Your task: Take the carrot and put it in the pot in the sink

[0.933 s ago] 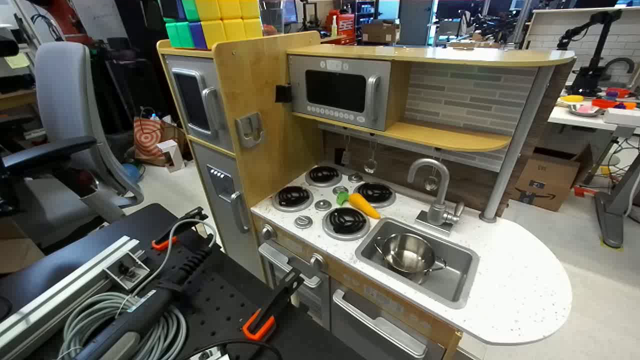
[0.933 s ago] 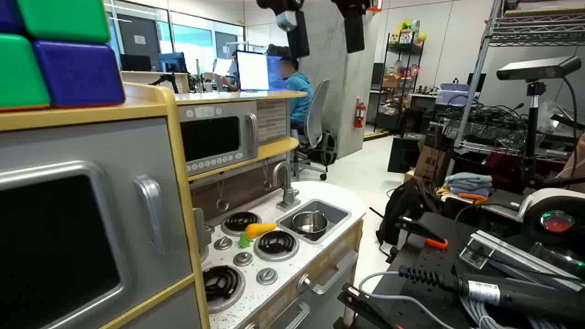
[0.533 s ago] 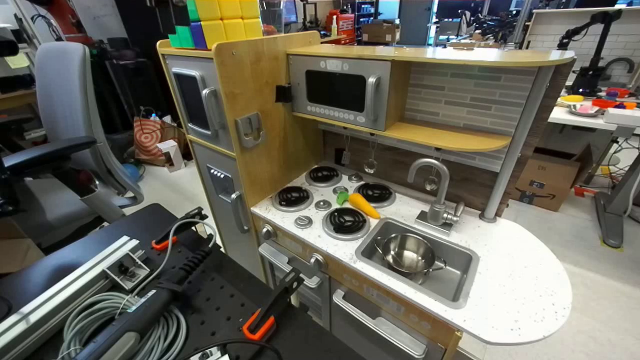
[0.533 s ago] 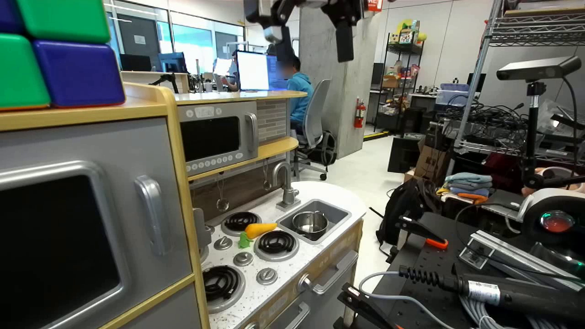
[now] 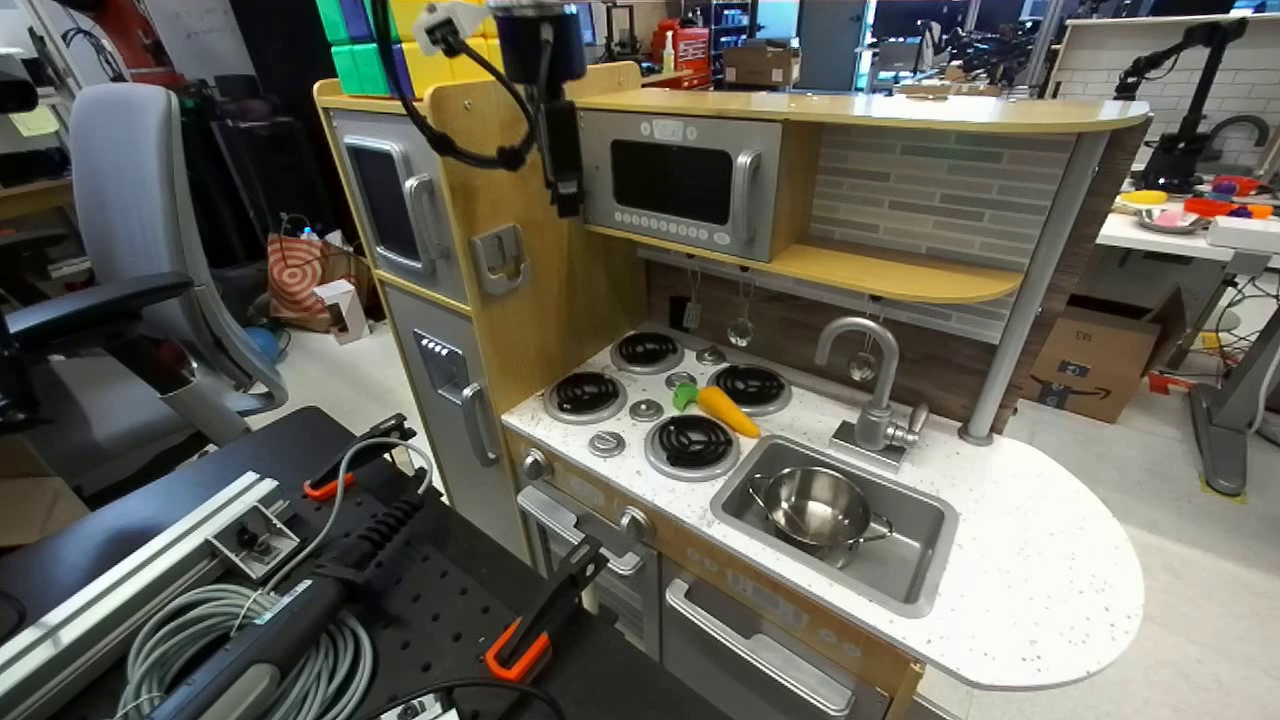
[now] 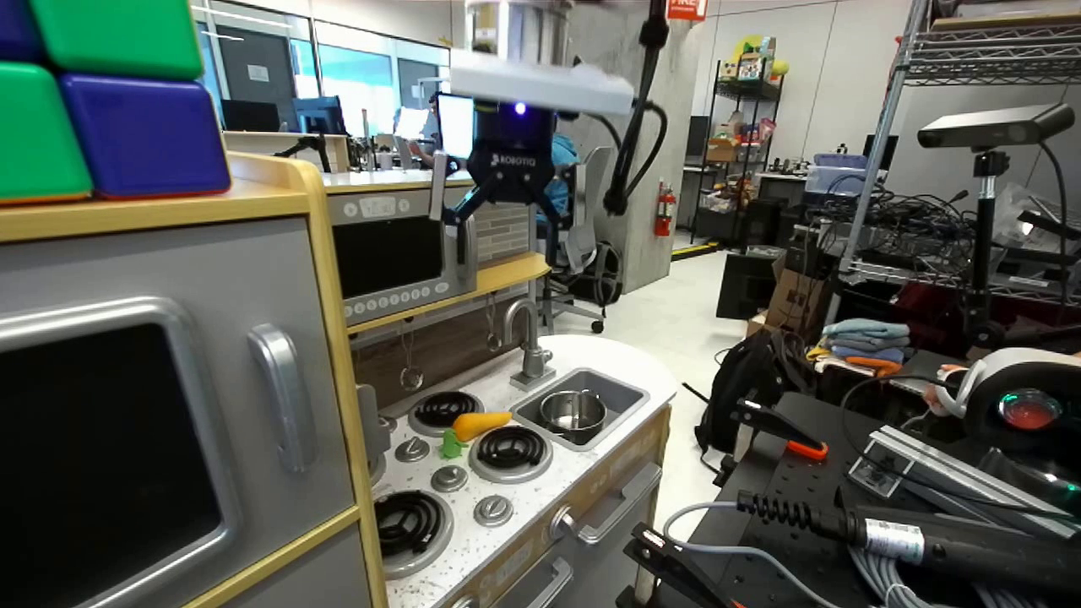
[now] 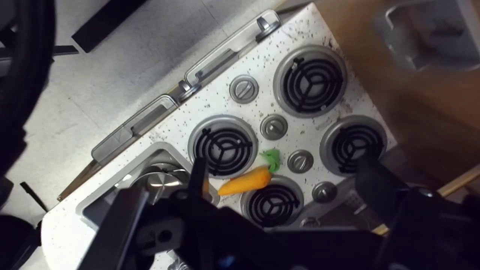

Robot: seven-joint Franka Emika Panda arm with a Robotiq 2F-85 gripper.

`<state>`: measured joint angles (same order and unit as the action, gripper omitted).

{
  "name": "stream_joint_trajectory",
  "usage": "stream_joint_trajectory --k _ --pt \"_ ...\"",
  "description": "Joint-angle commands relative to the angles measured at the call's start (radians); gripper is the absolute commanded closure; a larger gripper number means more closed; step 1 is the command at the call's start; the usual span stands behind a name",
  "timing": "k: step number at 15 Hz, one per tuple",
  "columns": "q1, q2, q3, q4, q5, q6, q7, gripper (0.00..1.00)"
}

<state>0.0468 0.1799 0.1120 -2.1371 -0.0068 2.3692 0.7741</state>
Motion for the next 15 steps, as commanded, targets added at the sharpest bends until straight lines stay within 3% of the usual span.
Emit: stream_joint_trajectory --k 1,4,5,6,9,11,15 --pt "0.008 0.161 -0.077 0.099 0.046 0.136 0.06 0.0" --pt "0.017 0.242 -0.119 0.163 0.071 0.148 0.079 0.0" --pt "0.007 0.215 -0.1 0.165 0.107 0.066 0.028 0.0" --pt "0.024 0.214 -0.129 0.122 0.068 0.129 0.044 0.0" --pt "0.028 0.222 -0.124 0.15 0.09 0.098 0.038 0.0" --pt "0.065 0.247 -0.159 0.147 -0.008 0.156 0.052 0.0" --pt "0.169 0.434 -0.293 0.237 -0.195 0.294 0.264 0.0"
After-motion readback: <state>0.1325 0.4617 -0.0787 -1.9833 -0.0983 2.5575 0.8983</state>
